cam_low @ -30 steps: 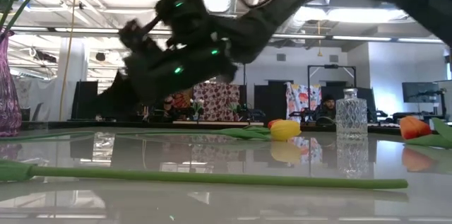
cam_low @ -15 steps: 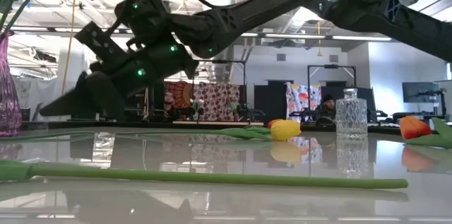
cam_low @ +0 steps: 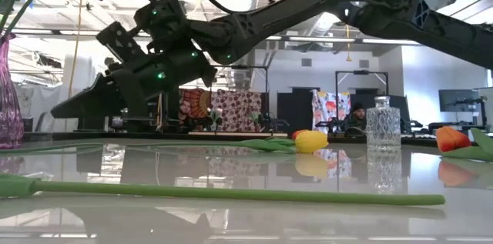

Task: Sort flowers into vase by color
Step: Put the dark red tulip into the purple vase

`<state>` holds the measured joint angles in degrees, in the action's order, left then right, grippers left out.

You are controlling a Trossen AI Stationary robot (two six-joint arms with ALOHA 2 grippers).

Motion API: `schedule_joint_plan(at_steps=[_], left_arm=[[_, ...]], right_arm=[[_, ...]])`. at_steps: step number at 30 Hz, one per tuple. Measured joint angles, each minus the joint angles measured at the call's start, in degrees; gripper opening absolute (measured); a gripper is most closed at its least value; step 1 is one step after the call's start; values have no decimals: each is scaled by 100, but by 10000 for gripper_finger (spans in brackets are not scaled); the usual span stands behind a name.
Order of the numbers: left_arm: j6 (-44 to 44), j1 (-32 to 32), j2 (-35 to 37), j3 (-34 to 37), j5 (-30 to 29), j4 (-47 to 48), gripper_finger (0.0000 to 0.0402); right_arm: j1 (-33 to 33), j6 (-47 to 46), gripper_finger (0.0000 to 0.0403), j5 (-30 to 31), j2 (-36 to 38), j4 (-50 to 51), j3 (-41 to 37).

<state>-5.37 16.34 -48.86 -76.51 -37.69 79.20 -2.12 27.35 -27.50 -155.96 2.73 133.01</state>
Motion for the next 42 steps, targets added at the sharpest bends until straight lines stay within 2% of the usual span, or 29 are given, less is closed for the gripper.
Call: schedule_joint_plan(at_steps=[4,8,10,16,20,24,27,32,36,42], left_arm=[[-172,0,0,0,4,0,98],[-276,-2,0,0,23,0,98],[-312,-2,2,0,71,-2,98],[-334,-2,-12,0,138,-11,98],[-332,-2,-26,0,125,-17,98],[-339,-2,-68,0,121,-29,98],[-356,-2,-117,0,120,-28,98],[-345,-2,-183,2,153,-12,98],[-90,-2,-188,2,100,-49,98],[-37,-1,-121,2,-508,-67,98]], right_arm=[[16,13,186,-395,-28,-5,2],[48,-2,210,-68,-311,-327,-4],[51,-25,214,144,-493,-437,72],[-3,-98,207,45,-619,69,216],[-56,20,188,45,-566,868,243],[-60,99,151,47,-548,1421,247],[-58,163,111,73,-553,1615,240],[-60,395,22,-88,-327,2187,222],[-134,471,19,-154,98,3073,181],[-563,1184,16,-993,910,4716,151]])
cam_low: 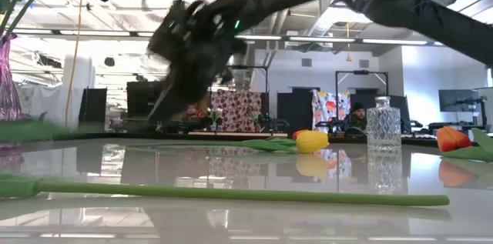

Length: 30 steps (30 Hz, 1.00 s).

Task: Sort flowers into vase by color
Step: Put the dark red tulip into the purple vase

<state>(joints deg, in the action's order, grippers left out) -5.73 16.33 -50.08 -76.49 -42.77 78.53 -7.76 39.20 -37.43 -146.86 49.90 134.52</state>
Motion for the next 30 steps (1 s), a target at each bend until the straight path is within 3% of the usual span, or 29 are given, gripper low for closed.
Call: schedule_joint_plan(at_steps=[5,7,11,15,17,20,25,28,30], left_arm=[[34,1,166,0,-1080,-370,98],[273,1,268,0,-1181,-781,98],[975,1,454,0,-490,-1740,98],[1370,1,483,-2,165,-2392,98],[1584,1,471,-2,534,-2570,98],[1911,1,403,-2,1682,-2847,98],[2020,-5,106,0,3585,-3492,98],[2048,-3,-121,0,4135,-3663,98],[2100,-5,-253,0,4258,-3666,98]], right_arm=[[-391,685,16,-1230,641,1216,-211],[-568,1067,16,-1844,853,1655,-361],[-913,2393,16,-3345,1458,2596,-782],[-1095,4694,16,-5026,1871,3609,-1299],[-1124,5603,16,-5155,2073,3826,-1489],[-983,5940,16,-5239,2314,3532,-1582],[-556,5562,16,-5230,2477,2595,-1600],[-578,5129,16,-5230,2727,2092,-1588],[-648,4518,16,-4863,2881,1723,-1580]])
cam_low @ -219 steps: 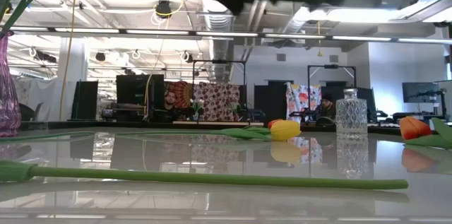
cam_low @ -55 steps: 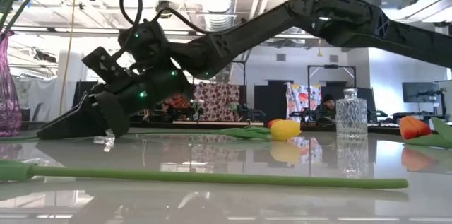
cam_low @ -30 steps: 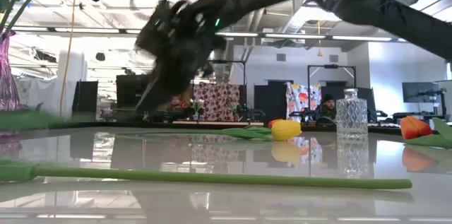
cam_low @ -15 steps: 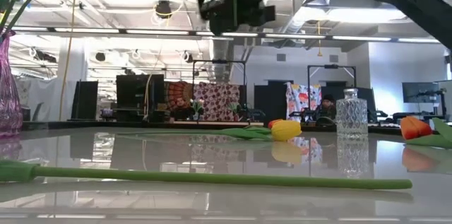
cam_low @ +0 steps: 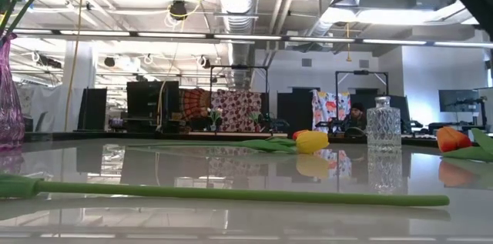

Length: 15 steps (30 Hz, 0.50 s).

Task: Sort flowers into vase by color
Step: Put the dark red tulip into the purple vase

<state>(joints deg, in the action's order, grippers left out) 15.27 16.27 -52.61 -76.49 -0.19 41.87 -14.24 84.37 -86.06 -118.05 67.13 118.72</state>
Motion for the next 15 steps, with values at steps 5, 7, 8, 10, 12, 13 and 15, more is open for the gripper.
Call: schedule_joint_plan(at_steps=[5,7,8,10,12,13,15], left_arm=[[-54,5,-247,0,-156,137,98],[-14,4,-294,0,-166,187,98],[26,4,-296,0,-171,237,98],[102,2,-290,0,-243,296,98],[189,2,-281,0,-397,319,98],[222,2,-263,0,-496,361,98],[254,6,-231,0,-787,404,98]], right_arm=[[-177,-2646,16,2574,322,-843,-2],[-265,-3402,16,3351,391,-1050,-2],[-326,-3631,16,3524,416,-1091,-2],[-492,-3931,16,3496,443,-1190,-2],[-665,-4031,16,3080,444,-1315,-2],[-758,-4044,16,2799,445,-1359,-2],[-947,-4023,16,2027,443,-1478,-2]])
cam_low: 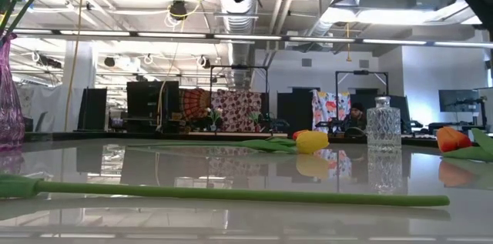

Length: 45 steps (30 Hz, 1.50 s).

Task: Sort flowers into vase by color
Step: Put the dark red tulip into the purple vase

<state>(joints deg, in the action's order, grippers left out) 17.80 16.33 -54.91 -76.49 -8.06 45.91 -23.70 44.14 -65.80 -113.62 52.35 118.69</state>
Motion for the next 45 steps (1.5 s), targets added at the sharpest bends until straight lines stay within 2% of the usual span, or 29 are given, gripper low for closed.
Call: schedule_joint_plan(at_steps=[3,5,8,10,12,13,16,17,18,21,24,27,29,34,40,43,45], left_arm=[[40,0,63,0,-474,41,98],[122,2,100,0,-529,75,98],[201,0,134,0,-475,94,98],[265,0,137,0,-479,91,98],[273,0,135,0,-480,81,98],[267,0,135,0,-483,69,98],[202,0,135,0,-479,74,98],[158,0,135,0,-482,94,98],[115,0,135,0,-474,114,98],[99,0,135,0,-478,172,98],[142,0,135,0,-478,206,98],[209,0,135,0,-566,220,98],[237,2,135,0,-818,258,98],[113,298,256,0,-1957,632,98],[-439,836,597,0,-2598,1116,98],[-804,1088,781,0,-2971,1360,98],[-1046,1216,850,0,-2961,1534,98]], right_arm=[[-209,291,16,-1466,-58,-204,0],[-280,655,16,-2276,-93,-222,0],[-210,1086,16,-2308,-96,-262,0],[-132,1018,16,-2284,-96,-610,0],[-79,475,16,-1781,-96,-1161,0],[-70,7,16,-1244,-96,-1545,0],[-102,-1671,16,895,-90,-2715,0],[-133,-2061,16,1399,-90,-2989,0],[-161,-2301,16,1655,-90,-3196,0],[-276,-2846,16,1692,-90,-3749,1],[-389,-3385,16,1425,-90,-4259,2],[-422,-3556,16,1321,-90,-4525,2],[-370,-3575,16,1322,-91,-4631,2],[-104,-3502,16,1319,-96,-4712,-16],[-169,-3551,16,1370,-83,-4924,-724],[-263,-3817,16,1381,-72,-5466,-1177],[-313,-4053,16,1372,-63,-6045,-1521]])
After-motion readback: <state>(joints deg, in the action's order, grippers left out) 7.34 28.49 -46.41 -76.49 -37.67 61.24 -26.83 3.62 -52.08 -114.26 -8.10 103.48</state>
